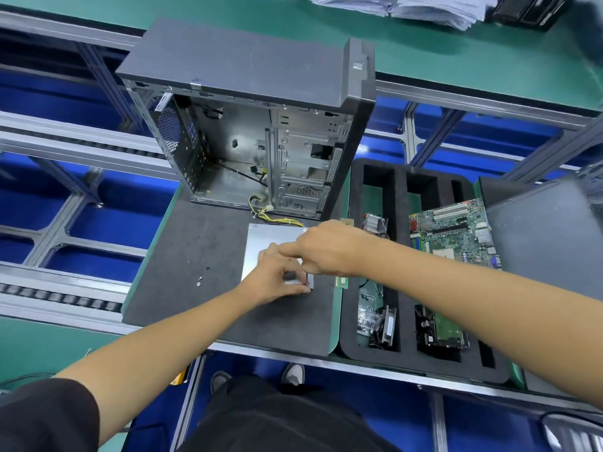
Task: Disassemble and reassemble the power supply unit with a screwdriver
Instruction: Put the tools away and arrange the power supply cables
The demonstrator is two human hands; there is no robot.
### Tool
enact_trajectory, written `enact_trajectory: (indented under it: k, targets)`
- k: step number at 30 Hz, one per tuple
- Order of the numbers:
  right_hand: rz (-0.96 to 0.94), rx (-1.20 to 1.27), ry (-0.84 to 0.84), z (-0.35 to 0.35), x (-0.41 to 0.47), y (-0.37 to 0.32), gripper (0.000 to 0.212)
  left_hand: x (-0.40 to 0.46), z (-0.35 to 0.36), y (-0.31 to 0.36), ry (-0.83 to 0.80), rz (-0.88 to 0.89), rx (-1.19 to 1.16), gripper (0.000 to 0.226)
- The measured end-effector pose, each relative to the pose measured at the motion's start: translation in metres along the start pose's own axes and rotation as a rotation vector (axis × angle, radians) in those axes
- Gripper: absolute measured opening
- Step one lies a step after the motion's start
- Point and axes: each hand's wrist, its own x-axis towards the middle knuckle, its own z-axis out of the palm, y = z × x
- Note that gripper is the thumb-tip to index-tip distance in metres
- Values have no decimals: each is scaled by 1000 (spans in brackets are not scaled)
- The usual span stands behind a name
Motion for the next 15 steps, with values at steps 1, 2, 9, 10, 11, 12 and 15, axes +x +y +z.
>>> enact_trajectory:
  k: [1,2,9,10,11,12,15]
  targets:
    - [79,36,21,2,-1,-2,17,0,0,-1,-4,10,11,26]
    - [152,50,33,5,-3,-6,28,0,0,-1,2,12,29,27]
    - [407,163,51,24,-12,-16,27,-4,3,-3,35,35,97,23]
    - [416,188,65,24,-13,-14,23,-4,3,-4,39,38,97,26]
    - [421,189,74,23,-13,-13,24,-4,4,-3,47,40,91,28]
    - [406,153,82,22,-14,-12,31,-4,4,-3,58,38,83,29]
    - [305,-35,114,15,-18,-4,37,-2,2,1,54,19,65,26]
